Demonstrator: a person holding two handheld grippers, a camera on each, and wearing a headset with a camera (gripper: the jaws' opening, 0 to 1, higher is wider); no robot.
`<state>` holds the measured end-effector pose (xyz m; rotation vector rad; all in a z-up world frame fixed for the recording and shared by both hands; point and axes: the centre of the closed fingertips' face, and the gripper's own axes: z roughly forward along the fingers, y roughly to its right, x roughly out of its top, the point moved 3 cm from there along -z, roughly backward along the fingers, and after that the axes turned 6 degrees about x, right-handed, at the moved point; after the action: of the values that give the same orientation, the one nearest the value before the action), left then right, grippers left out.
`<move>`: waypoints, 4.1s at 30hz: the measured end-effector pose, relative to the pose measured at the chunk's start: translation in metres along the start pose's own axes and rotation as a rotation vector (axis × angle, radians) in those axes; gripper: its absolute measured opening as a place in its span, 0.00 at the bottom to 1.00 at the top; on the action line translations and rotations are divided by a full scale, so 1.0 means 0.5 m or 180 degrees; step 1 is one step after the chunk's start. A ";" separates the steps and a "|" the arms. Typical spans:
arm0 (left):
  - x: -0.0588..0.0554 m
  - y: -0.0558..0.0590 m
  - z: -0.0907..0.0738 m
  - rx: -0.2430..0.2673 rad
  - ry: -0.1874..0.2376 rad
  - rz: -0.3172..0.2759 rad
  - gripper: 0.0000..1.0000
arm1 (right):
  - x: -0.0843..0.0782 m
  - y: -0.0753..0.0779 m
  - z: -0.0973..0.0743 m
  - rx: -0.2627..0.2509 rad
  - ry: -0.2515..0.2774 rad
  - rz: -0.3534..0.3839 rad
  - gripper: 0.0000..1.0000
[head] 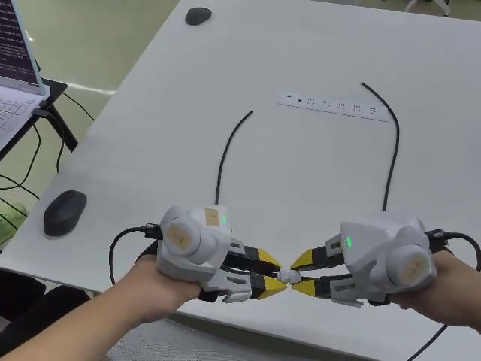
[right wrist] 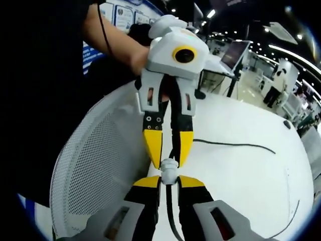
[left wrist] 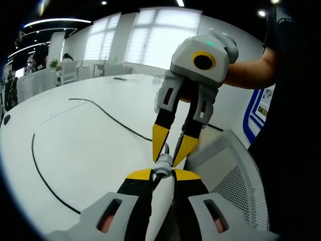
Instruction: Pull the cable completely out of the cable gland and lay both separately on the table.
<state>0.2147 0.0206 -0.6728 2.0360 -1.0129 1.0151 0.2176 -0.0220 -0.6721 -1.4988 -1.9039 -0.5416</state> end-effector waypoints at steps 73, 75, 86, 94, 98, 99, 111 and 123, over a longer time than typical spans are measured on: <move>0.000 -0.012 -0.019 -0.0098 -0.0151 -0.0328 0.14 | 0.022 -0.005 -0.002 -0.0262 0.0174 -0.0606 0.07; 0.000 -0.014 -0.020 -0.0086 -0.0149 -0.0389 0.14 | 0.023 -0.004 0.000 -0.0359 0.0162 -0.0640 0.07; 0.000 -0.015 -0.018 -0.0084 -0.0147 -0.0334 0.14 | 0.019 0.005 -0.001 -0.0311 0.0220 -0.0476 0.08; -0.001 -0.016 -0.020 -0.0092 -0.0153 -0.0259 0.15 | 0.016 0.021 -0.010 -0.0152 0.0578 0.0416 0.12; 0.003 -0.015 -0.023 -0.0080 -0.0138 -0.0163 0.15 | 0.026 0.020 -0.028 0.0488 0.1161 0.1727 0.22; 0.005 -0.015 -0.023 -0.0075 -0.0124 -0.0142 0.15 | 0.018 0.031 -0.034 0.0537 0.1220 0.1934 0.23; 0.010 -0.005 -0.019 -0.0025 -0.0141 0.0196 0.15 | -0.002 0.037 -0.031 0.1203 0.1309 0.2522 0.28; 0.019 0.000 -0.025 -0.0040 -0.0148 0.0188 0.15 | 0.005 0.010 -0.003 0.1397 0.1301 0.2519 0.15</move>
<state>0.2140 0.0270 -0.6586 2.0388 -1.1068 0.9932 0.2226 -0.0196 -0.6697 -1.5354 -0.9206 -0.0412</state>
